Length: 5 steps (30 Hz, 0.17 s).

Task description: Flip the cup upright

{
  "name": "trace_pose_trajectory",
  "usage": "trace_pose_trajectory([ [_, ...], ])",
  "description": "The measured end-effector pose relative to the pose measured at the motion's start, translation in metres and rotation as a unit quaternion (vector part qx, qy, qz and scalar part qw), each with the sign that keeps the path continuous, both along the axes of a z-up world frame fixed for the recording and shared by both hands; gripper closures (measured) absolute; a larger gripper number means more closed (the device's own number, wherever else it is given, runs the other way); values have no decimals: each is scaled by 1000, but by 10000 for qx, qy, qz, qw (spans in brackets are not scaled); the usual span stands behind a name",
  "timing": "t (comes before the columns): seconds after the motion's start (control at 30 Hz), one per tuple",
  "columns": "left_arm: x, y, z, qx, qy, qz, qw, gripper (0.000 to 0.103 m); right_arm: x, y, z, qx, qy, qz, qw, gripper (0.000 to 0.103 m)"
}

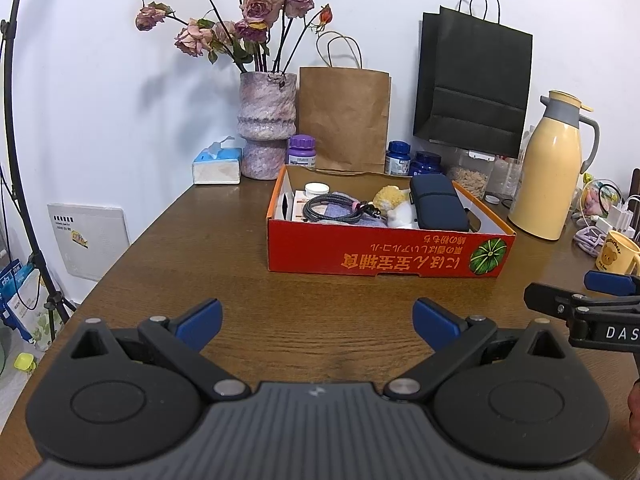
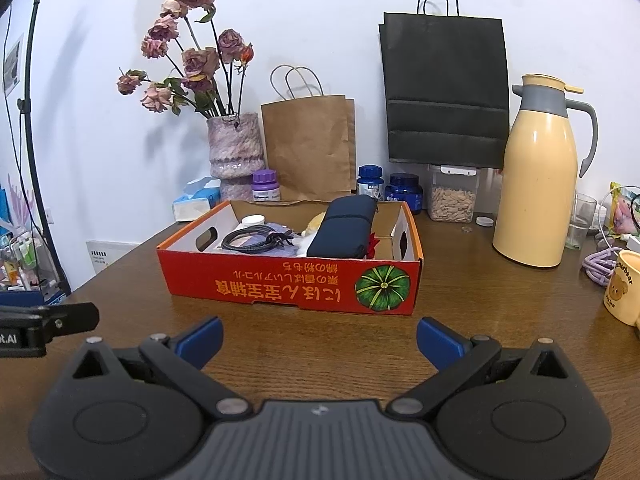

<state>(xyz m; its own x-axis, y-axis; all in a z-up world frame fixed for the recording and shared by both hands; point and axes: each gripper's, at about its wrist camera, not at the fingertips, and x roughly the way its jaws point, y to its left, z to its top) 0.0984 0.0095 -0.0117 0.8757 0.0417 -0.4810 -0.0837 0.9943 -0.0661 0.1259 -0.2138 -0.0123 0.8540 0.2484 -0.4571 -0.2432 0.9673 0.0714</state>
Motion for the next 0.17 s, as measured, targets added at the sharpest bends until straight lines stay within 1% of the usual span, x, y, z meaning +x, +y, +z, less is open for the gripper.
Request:
trace_pose_trajectory([
  [0.17, -1, 0, -2, 26, 15, -24, 10000, 0, -1, 2, -2, -10, 32, 12, 10000, 0],
])
